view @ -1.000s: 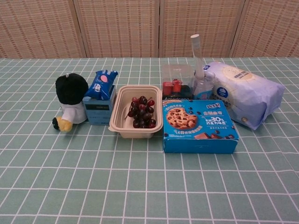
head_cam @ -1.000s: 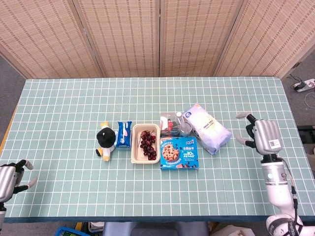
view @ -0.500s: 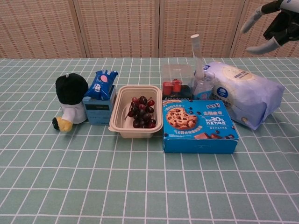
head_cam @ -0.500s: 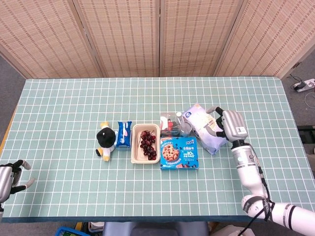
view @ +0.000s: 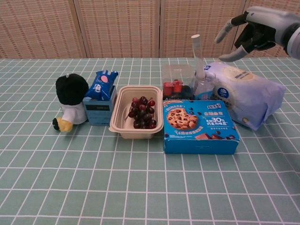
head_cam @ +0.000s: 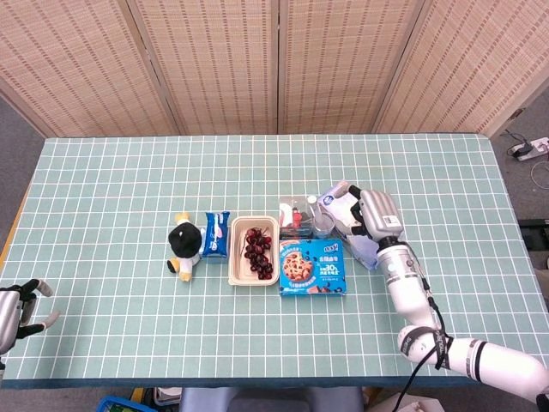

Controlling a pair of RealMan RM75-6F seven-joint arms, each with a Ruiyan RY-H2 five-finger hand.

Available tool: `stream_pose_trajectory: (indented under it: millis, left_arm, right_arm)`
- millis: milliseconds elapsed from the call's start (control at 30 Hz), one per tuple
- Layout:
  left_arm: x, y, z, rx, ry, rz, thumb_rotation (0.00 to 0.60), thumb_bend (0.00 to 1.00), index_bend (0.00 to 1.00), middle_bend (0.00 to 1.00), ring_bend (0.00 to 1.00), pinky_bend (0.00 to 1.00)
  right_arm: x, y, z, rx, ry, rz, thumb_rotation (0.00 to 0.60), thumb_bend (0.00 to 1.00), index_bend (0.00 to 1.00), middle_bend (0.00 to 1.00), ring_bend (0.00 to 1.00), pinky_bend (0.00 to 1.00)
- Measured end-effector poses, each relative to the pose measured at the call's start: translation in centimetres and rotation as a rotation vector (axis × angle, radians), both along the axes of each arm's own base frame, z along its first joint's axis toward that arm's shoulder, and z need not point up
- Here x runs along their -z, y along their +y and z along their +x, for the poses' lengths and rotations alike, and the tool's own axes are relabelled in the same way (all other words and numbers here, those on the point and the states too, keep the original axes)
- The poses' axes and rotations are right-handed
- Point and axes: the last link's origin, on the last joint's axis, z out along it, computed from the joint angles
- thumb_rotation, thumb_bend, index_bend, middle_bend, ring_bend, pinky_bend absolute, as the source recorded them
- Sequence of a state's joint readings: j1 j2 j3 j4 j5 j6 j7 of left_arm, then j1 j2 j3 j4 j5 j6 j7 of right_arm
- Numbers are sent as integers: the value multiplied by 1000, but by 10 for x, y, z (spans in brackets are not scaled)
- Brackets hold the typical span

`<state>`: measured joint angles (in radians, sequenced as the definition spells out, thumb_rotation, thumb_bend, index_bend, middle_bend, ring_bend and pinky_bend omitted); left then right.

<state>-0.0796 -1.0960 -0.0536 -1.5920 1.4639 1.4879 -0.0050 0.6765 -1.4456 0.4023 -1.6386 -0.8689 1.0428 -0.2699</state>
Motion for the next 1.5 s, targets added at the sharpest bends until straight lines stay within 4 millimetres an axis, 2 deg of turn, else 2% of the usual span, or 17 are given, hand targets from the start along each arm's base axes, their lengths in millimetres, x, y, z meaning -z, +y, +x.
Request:
stream_pose_trajectory:
  millis: [400,967,1500]
  left_arm:
    - [0,0,0,1,-6,-2,600,68,638,871,625,622]
    - [-4,-2,0,3,-21,5,600,68,638,871,625,622]
    - [-6,-2,0,3,-31,10,600,68,638,871,625,622]
  right_arm:
    - [19,-14,14,13,-38,56,600,197,360,1000,1000,1000]
    - [37,-25,21,38,-79,114,600,200,360,1000,1000,1000]
    - [48,-32,30,47,-90,126,600,249,469,1000,1000,1000]
